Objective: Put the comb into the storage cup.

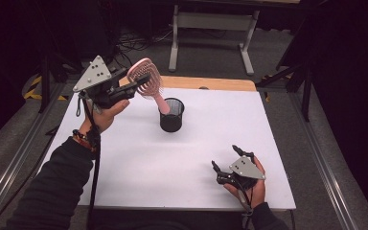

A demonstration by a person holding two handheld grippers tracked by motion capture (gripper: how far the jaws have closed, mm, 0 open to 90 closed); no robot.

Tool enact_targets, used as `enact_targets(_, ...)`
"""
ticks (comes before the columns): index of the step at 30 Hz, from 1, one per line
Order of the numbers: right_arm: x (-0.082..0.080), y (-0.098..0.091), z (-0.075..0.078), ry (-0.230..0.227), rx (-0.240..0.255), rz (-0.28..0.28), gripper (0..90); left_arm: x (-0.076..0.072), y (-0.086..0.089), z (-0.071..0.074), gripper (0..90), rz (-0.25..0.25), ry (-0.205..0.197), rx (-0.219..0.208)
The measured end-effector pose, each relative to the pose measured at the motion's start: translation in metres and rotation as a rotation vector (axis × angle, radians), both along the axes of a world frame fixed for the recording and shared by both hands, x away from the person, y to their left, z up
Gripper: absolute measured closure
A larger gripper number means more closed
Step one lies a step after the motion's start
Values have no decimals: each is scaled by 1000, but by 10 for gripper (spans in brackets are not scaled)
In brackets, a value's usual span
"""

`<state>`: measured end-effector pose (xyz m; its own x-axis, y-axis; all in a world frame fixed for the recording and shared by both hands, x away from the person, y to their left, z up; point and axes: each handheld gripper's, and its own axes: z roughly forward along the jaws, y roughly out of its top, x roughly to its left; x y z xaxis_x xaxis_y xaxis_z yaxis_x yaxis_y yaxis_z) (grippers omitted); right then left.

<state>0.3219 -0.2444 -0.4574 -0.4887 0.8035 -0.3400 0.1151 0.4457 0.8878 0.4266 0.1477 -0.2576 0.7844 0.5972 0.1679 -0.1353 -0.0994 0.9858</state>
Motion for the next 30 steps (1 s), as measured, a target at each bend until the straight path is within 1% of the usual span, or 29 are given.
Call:
enact_targets(1, 0, 0, 0, 0, -1, 1, 137, 1, -2, 1, 636, 2, 0, 9)
enact_targets(4, 0, 0, 0, -3, -4, -1, 137, 5, -9, 3, 636, -7, 4, 7)
enact_targets(6, 0, 0, 1, -3, -3, 1, 137, 7, -14, 4, 636, -10, -2, 21)
enact_targets(9, 0, 0, 1, -5, -5, 4, 141, 11, -21, 6, 636, -22, 4, 30)
enact_targets(10, 0, 0, 1, -5, -5, 4, 141, 11, -21, 6, 636, -22, 4, 30)
enact_targets(12, 0, 0, 1, -4, -6, 9, 143, 12, -26, 6, 635, -28, -13, 51)
enact_targets(13, 0, 0, 1, -4, -8, 10, 144, 15, -30, 5, 636, -23, -11, 63)
enact_targets(15, 0, 1, 1, -4, -11, 14, 144, 17, -33, 4, 636, -27, -9, 69)
enact_targets(16, 0, 1, 1, -2, -11, 15, 144, 18, -35, 4, 636, -25, -4, 68)
enact_targets(19, 0, 1, 1, 1, -17, 17, 152, 23, -42, 2, 635, -20, -3, 88)
enact_targets(24, 0, 1, 1, 0, -19, 21, 154, 32, -51, -5, 635, -9, 21, 107)
enact_targets(25, 0, 1, 1, 1, -18, 23, 154, 34, -53, -6, 635, -1, 21, 111)
enact_targets(26, 0, 1, 1, 0, -16, 24, 154, 37, -55, -8, 636, 1, 27, 121)
enact_targets(30, 0, 1, 2, 0, -19, 27, 154, 47, -62, -15, 635, 21, 47, 140)
